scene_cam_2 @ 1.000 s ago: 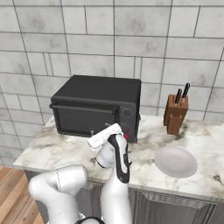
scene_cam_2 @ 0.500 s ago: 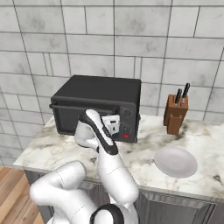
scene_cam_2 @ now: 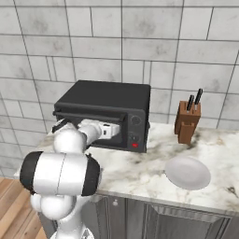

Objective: Pull the toaster oven rack outwards. Pick up the baguette from the plate and place it on the toaster oven rack. Close the toaster oven door fully and set the temperature to the lowest setting.

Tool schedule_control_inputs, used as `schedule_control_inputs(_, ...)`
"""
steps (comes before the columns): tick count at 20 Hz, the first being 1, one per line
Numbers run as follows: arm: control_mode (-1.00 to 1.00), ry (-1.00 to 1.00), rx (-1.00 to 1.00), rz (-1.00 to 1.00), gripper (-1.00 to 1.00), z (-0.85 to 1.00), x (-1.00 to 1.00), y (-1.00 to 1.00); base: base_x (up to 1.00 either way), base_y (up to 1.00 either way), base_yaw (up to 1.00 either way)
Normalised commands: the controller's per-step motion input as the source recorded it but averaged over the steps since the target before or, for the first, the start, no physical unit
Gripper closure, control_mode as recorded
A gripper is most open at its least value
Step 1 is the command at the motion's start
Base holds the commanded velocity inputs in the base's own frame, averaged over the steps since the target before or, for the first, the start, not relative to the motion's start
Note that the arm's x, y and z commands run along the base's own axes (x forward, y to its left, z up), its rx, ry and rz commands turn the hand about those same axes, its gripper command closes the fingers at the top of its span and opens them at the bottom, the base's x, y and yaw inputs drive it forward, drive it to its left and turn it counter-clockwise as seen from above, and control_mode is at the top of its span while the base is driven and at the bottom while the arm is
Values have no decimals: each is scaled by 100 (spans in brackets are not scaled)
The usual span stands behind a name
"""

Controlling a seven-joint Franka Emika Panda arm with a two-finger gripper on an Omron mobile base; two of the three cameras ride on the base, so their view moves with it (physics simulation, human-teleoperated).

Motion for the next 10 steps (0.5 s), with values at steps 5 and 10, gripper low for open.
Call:
schedule_control_inputs(5,-100,49,0,-15,-100,38,0,-27,0,0,0)
schedule_control_inputs(10,-100,20,4,-17,-100,55,-4,-52,0,0,0)
